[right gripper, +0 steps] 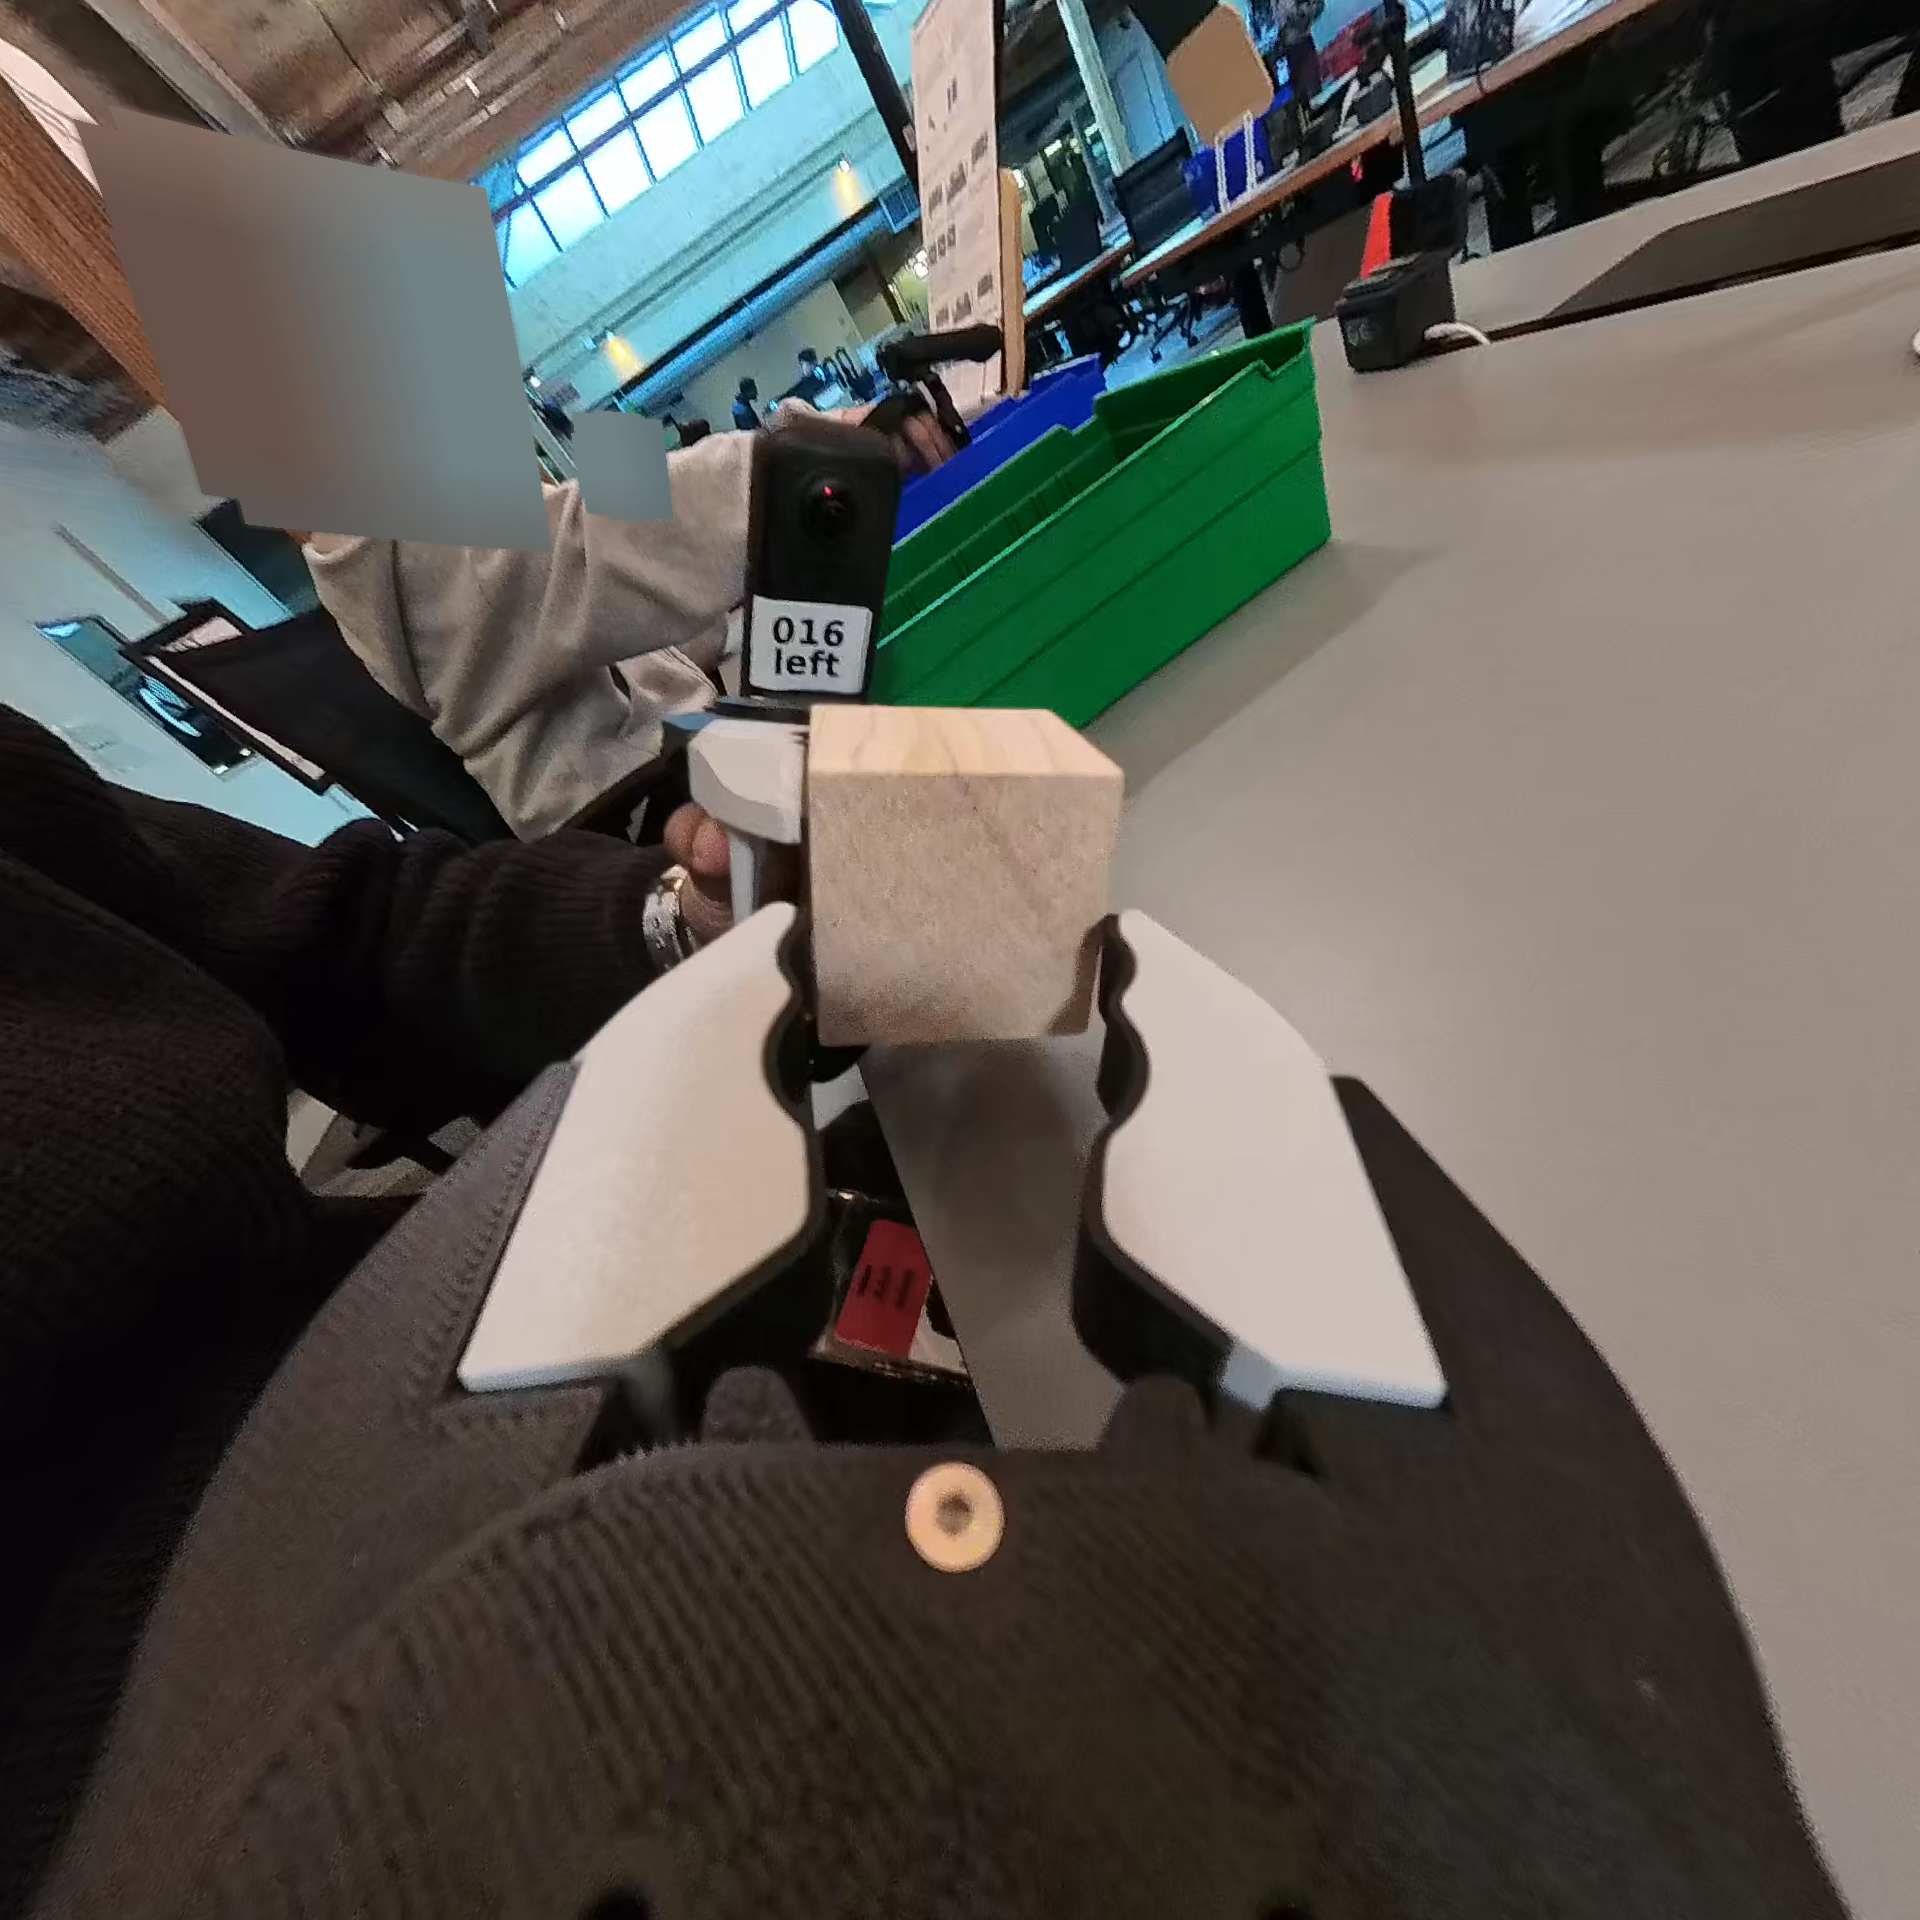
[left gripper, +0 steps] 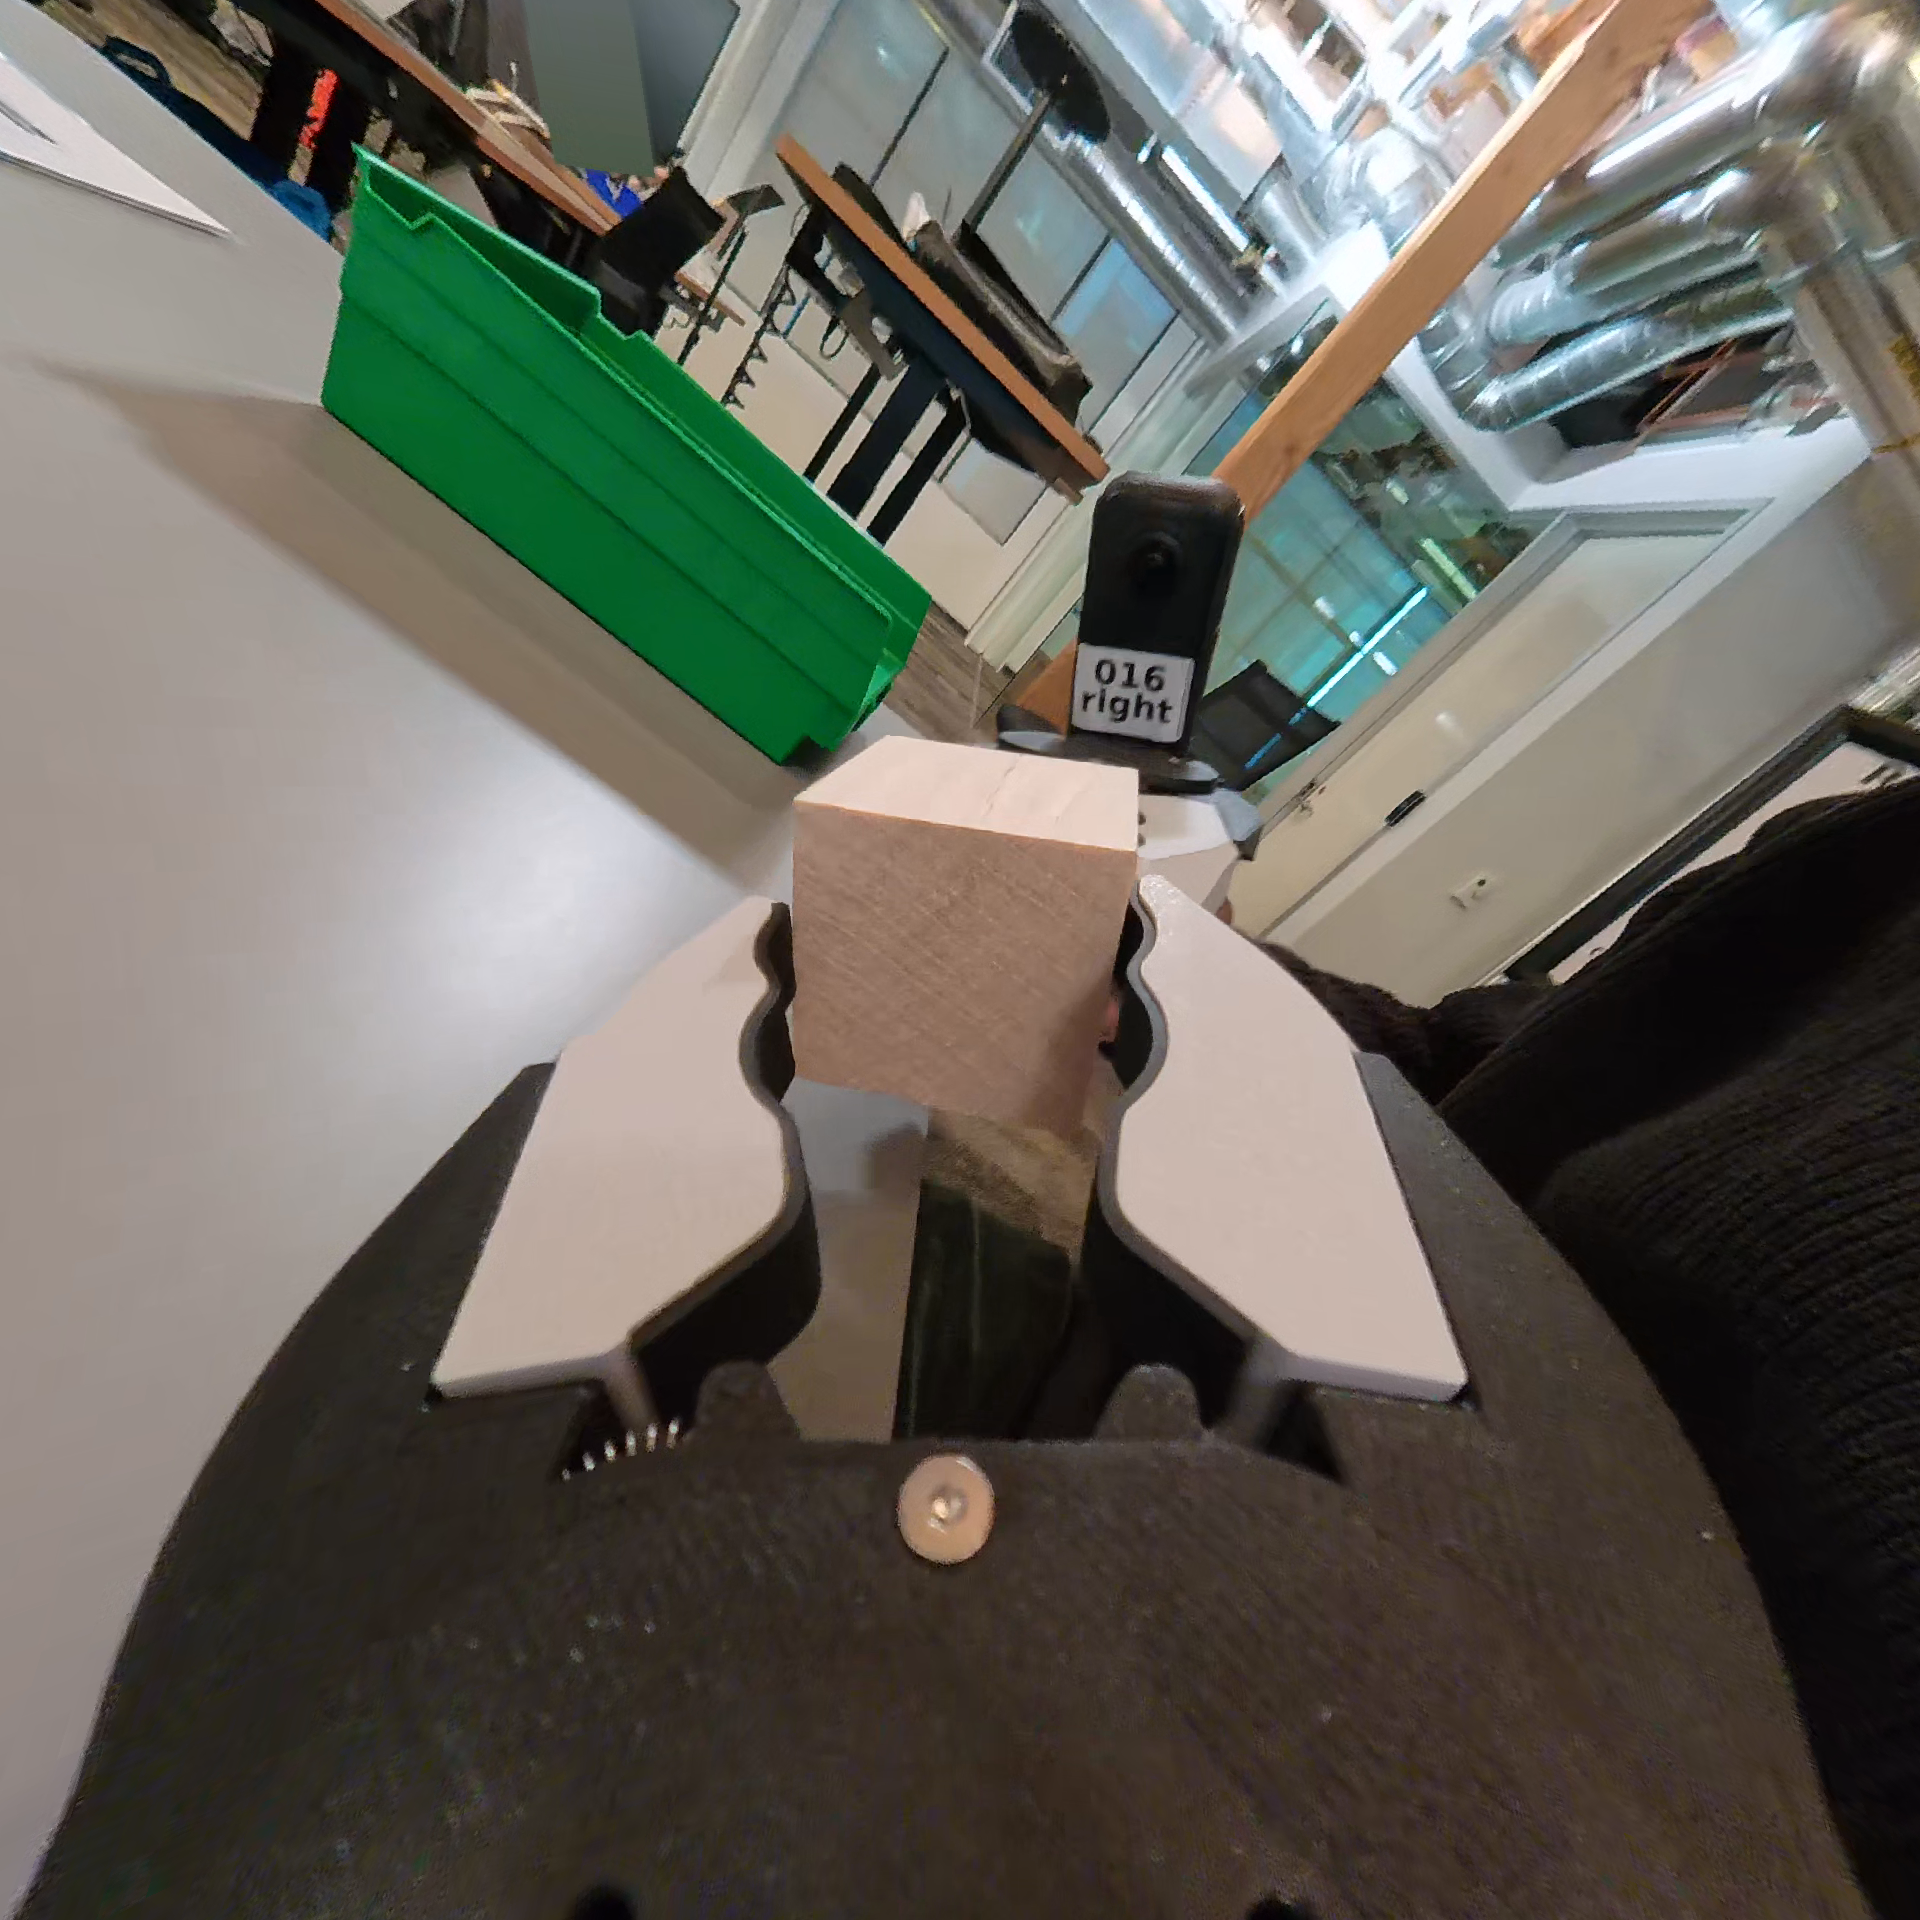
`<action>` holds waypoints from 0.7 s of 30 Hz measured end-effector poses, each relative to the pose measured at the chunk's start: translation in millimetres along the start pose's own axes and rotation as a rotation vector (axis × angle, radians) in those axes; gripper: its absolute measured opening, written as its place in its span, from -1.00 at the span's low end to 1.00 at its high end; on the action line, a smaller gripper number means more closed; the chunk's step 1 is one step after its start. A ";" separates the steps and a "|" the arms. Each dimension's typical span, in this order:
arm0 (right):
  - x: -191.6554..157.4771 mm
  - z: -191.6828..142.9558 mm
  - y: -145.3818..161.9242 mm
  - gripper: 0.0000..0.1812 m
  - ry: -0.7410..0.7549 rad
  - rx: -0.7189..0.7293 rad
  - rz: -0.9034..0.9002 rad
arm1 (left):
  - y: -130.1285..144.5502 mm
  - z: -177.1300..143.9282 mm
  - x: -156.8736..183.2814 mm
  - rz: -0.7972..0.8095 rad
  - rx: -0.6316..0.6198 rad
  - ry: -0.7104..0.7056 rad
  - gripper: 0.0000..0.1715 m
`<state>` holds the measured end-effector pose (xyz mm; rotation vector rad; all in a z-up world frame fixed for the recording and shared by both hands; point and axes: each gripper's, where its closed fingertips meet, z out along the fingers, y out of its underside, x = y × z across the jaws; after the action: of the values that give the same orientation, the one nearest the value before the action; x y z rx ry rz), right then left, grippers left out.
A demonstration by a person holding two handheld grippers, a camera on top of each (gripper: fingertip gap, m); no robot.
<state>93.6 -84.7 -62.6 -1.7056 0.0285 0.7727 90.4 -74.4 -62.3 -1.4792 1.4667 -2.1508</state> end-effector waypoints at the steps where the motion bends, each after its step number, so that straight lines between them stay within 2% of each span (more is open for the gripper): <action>1: 0.5 1.1 2.7 -0.35 0.005 -0.013 0.000 | 3.1 1.2 -1.3 0.017 -0.020 -0.012 -0.29; 2: 0.5 2.2 4.9 -0.31 0.007 -0.027 0.003 | 6.0 2.7 -1.5 0.037 -0.036 -0.021 -0.29; 4: 1.9 1.1 5.4 -0.39 0.025 -0.034 -0.016 | 8.8 4.9 0.4 0.059 -0.045 -0.022 -0.29; 9: -1.0 -3.3 3.1 -0.39 0.013 -0.035 -0.024 | 10.8 7.2 4.6 0.068 -0.052 -0.004 -0.29; 13: -1.2 -4.5 -0.2 -0.39 0.020 -0.026 -0.033 | 5.3 6.8 6.5 0.077 -0.014 -0.001 -0.29; 17: 8.1 -10.8 -4.2 -0.39 0.061 -0.009 -0.019 | -0.6 2.6 6.8 0.129 0.005 -0.023 -0.21; 21: 10.3 -23.6 -22.4 -0.39 0.078 0.063 -0.035 | -4.0 -0.5 2.0 0.141 0.016 -0.051 -0.21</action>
<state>122.0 -95.0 -46.7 -1.6715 0.0753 0.6723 90.5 -73.3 -57.9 -1.3712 1.4848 -2.0234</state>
